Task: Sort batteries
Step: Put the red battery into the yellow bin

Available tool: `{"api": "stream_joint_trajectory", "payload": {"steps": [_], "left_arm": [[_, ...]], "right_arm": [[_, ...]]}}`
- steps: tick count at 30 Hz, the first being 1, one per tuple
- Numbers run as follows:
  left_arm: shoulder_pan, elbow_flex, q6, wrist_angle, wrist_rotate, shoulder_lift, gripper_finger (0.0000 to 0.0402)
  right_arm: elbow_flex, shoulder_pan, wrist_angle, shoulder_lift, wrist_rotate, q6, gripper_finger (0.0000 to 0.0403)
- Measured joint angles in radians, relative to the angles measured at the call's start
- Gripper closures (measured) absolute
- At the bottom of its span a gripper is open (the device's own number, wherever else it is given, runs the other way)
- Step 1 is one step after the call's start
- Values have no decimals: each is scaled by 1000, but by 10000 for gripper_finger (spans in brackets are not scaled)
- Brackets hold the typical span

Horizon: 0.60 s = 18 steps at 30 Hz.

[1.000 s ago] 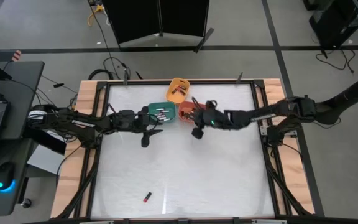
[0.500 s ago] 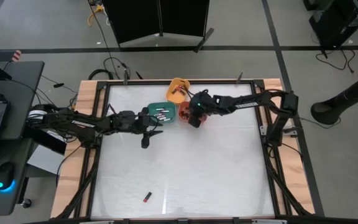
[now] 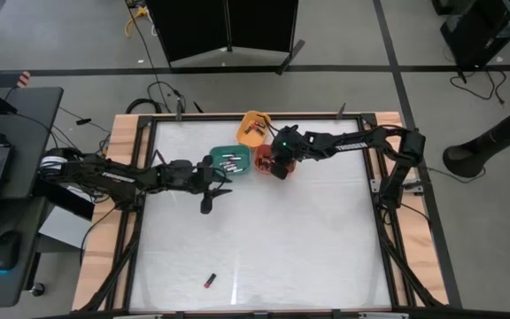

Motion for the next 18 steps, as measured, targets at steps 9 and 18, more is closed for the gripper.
{"api": "stream_joint_trajectory", "payload": {"steps": [9,18], "left_arm": [[-104,95,-11,-257,-54,0,245],[-312,306,-266,-840,-82,0,245]], "right_arm": [[0,45,-57,-62,16,-3,263],[-7,242,-216,-207,212,68,392]]}}
